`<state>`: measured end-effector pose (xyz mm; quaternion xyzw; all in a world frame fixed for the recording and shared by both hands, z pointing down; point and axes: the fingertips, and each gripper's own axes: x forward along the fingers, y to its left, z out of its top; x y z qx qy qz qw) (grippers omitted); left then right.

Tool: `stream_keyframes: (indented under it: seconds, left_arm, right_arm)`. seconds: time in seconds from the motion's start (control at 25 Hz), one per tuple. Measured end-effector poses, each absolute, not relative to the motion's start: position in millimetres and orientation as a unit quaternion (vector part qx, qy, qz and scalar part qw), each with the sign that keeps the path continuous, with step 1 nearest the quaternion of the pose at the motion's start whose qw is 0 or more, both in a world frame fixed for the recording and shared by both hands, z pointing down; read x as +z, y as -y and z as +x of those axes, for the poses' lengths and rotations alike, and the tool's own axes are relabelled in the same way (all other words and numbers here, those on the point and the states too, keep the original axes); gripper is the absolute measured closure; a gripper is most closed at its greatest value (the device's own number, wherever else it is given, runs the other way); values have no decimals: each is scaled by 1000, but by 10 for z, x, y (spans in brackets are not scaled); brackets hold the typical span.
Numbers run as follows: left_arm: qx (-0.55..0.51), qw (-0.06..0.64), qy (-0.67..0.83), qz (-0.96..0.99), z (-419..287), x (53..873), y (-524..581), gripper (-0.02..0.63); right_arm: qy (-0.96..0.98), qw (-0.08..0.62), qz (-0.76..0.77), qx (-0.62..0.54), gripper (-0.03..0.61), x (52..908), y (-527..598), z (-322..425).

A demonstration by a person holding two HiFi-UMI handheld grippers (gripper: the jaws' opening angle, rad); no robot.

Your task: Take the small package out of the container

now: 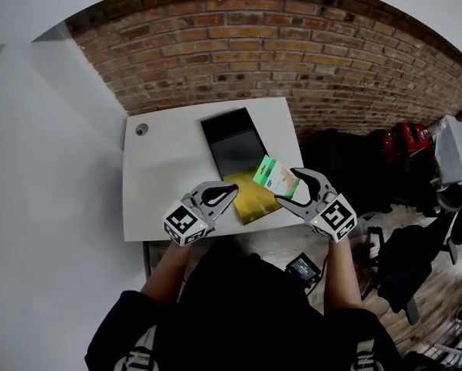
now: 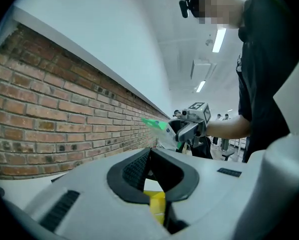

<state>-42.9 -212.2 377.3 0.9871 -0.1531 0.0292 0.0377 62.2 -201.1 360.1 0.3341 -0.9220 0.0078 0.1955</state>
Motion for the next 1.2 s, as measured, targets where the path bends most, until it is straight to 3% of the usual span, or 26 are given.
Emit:
stream_keyframes:
  seconds: [0.32, 1.2]
  left_arm:
    - [27, 17, 155, 987, -288, 3458, 1822, 597]
    - [-35, 34, 167, 985, -125, 2881, 1017, 597]
  right_arm:
    - [941, 63, 332, 7, 256, 3015, 1592, 844]
    - [944, -210, 244, 72, 256, 2616, 606, 1338]
